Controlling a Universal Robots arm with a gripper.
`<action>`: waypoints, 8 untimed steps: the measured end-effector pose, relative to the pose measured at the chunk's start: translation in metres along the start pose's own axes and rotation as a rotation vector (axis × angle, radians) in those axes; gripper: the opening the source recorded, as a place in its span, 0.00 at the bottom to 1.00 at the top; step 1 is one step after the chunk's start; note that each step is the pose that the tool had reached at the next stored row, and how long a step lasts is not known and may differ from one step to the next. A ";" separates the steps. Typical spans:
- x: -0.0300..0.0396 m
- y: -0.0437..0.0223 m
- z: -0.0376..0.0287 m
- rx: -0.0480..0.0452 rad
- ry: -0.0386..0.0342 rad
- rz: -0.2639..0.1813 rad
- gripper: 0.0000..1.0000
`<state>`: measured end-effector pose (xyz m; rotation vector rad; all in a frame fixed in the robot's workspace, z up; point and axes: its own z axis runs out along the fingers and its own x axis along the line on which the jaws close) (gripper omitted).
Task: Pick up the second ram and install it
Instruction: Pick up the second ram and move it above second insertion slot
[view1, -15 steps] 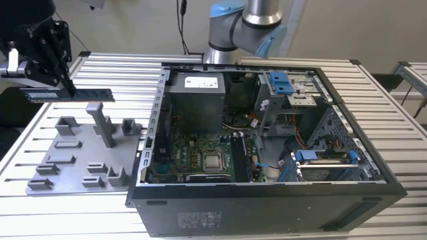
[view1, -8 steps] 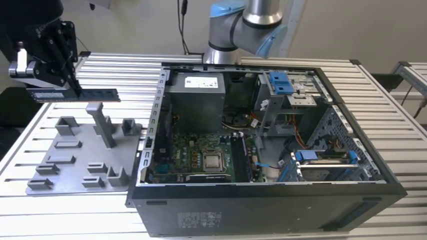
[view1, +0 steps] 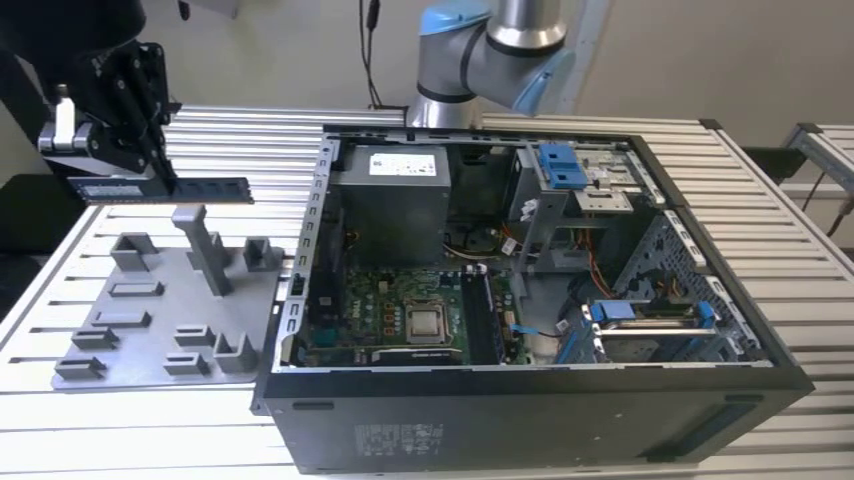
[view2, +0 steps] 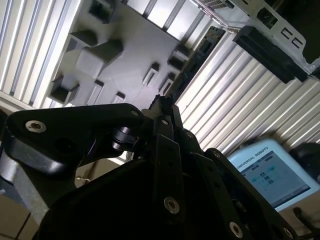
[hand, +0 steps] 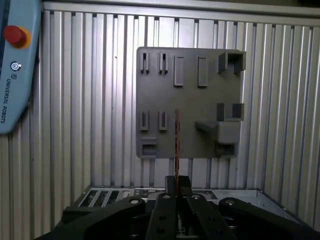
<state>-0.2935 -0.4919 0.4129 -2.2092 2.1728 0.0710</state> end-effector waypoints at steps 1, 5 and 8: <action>0.0000 -0.0013 0.0000 0.0000 0.0000 0.000 0.14; 0.0001 -0.0064 0.0000 0.0000 0.0000 0.000 0.14; 0.0002 -0.0104 -0.0001 0.0000 0.0000 0.000 0.14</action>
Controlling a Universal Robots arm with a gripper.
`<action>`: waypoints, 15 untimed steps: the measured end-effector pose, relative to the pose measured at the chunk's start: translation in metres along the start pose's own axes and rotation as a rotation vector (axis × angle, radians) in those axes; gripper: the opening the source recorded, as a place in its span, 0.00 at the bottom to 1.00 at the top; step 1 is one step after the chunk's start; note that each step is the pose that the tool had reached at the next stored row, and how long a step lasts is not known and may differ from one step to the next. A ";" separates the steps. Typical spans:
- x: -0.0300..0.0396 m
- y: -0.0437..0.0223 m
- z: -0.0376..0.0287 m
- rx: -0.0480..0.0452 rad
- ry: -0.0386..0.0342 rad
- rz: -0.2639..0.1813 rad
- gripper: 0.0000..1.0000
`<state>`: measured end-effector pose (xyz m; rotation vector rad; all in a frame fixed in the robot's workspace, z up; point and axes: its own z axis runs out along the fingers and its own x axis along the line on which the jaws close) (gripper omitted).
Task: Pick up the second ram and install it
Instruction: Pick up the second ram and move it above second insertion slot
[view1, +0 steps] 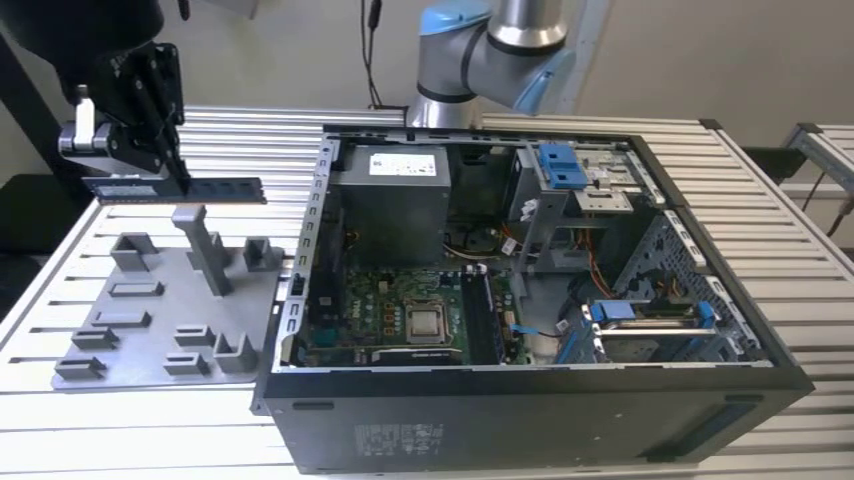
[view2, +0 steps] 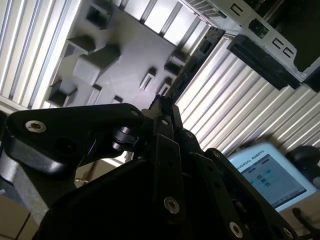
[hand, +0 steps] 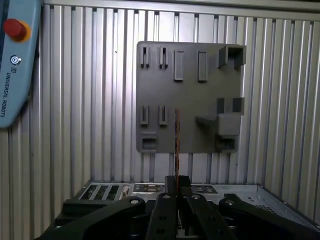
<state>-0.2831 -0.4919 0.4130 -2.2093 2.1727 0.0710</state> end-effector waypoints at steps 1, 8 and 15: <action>0.0000 -0.0012 0.0000 0.0000 0.0000 0.000 0.14; 0.0002 -0.0102 0.0000 0.0000 0.0000 0.000 0.14; 0.0003 -0.0189 -0.0001 0.0000 0.0000 0.000 0.14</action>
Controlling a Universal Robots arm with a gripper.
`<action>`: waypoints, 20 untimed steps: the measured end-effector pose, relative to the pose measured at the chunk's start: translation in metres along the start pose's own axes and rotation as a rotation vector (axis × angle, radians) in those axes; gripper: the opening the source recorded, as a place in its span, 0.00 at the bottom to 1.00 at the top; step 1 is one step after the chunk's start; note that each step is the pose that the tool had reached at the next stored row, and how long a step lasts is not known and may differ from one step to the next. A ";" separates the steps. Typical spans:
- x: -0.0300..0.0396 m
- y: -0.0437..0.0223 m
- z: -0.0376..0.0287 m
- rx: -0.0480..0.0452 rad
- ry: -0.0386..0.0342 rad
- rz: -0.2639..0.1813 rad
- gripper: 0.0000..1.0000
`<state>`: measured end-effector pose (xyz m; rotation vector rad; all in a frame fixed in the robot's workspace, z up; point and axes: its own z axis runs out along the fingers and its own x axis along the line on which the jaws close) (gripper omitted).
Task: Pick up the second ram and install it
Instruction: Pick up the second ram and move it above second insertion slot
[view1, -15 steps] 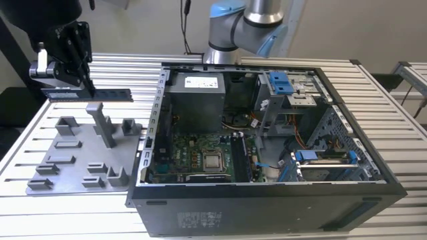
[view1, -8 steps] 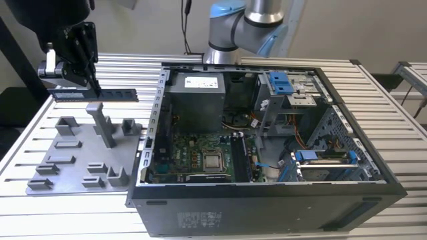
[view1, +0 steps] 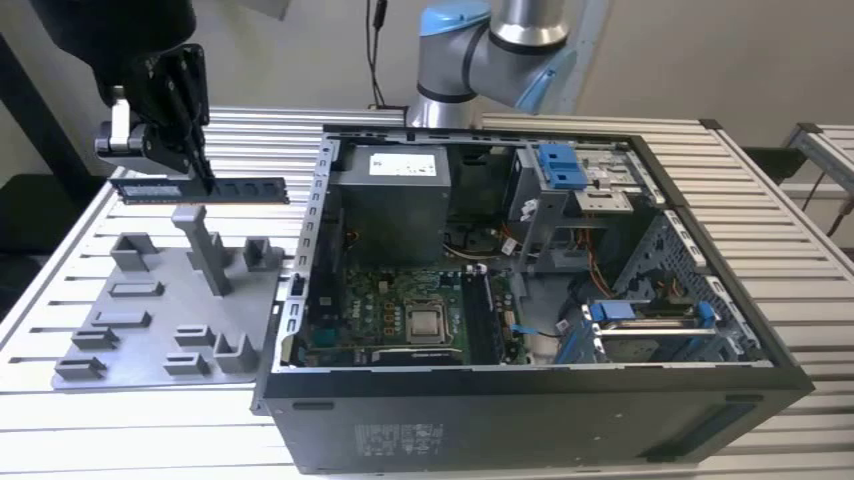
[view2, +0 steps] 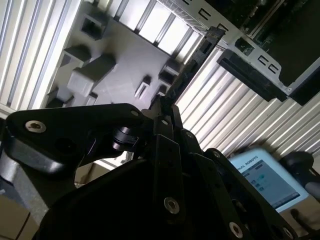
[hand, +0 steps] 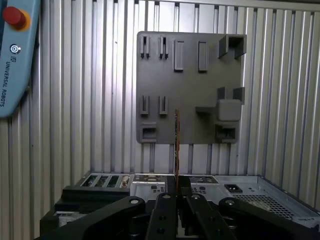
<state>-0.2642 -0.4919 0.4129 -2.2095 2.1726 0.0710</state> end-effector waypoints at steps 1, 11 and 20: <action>0.0000 -0.0011 0.0000 0.0000 0.0000 0.000 0.14; 0.0002 -0.0122 0.0000 -0.0001 0.0000 0.000 0.14; 0.0003 -0.0218 -0.0001 0.0000 0.0000 0.000 0.14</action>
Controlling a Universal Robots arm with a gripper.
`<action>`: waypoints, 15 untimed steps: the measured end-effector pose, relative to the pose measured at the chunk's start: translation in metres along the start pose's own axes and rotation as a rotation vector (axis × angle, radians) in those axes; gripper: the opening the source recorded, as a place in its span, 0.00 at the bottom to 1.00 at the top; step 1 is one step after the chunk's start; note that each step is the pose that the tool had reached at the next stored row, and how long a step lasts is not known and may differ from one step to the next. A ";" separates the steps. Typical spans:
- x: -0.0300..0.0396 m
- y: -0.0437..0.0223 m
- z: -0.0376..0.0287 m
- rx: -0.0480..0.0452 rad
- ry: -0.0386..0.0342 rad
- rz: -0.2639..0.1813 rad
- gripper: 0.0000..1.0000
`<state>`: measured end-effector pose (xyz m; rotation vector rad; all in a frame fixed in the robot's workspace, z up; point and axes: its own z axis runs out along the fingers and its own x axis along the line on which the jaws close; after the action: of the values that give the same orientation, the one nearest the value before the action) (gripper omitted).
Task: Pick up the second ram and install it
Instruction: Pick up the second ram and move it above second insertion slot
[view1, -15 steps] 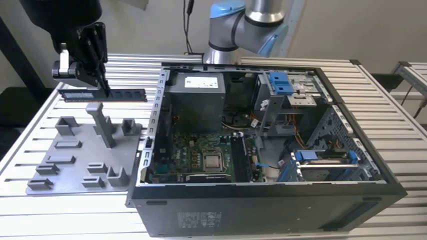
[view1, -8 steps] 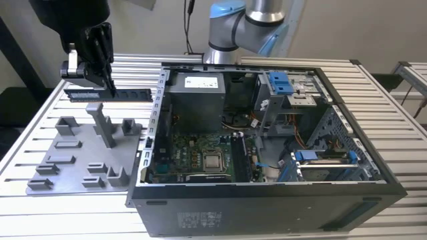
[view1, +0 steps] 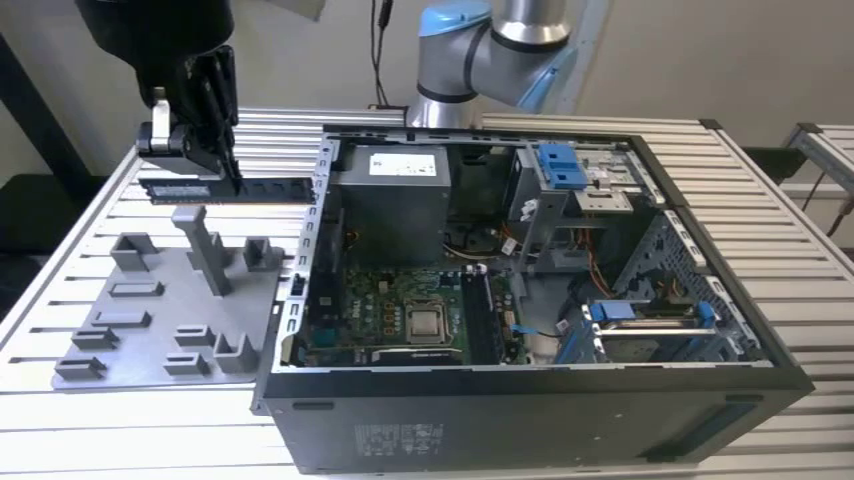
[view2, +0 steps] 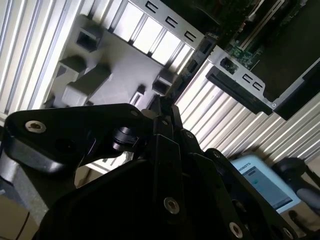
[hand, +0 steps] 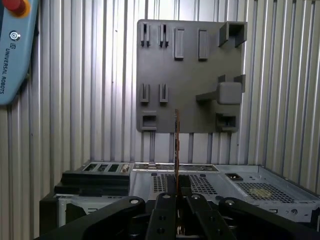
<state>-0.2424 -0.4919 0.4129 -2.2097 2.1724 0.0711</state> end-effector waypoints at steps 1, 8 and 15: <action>0.0000 -0.0008 0.0000 0.0000 0.0000 0.000 0.14; 0.0001 -0.0058 0.0000 0.0000 0.0000 0.000 0.14; 0.0002 -0.0106 0.0000 0.0000 -0.0001 0.000 0.14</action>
<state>-0.2318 -0.4919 0.4129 -2.2097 2.1723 0.0711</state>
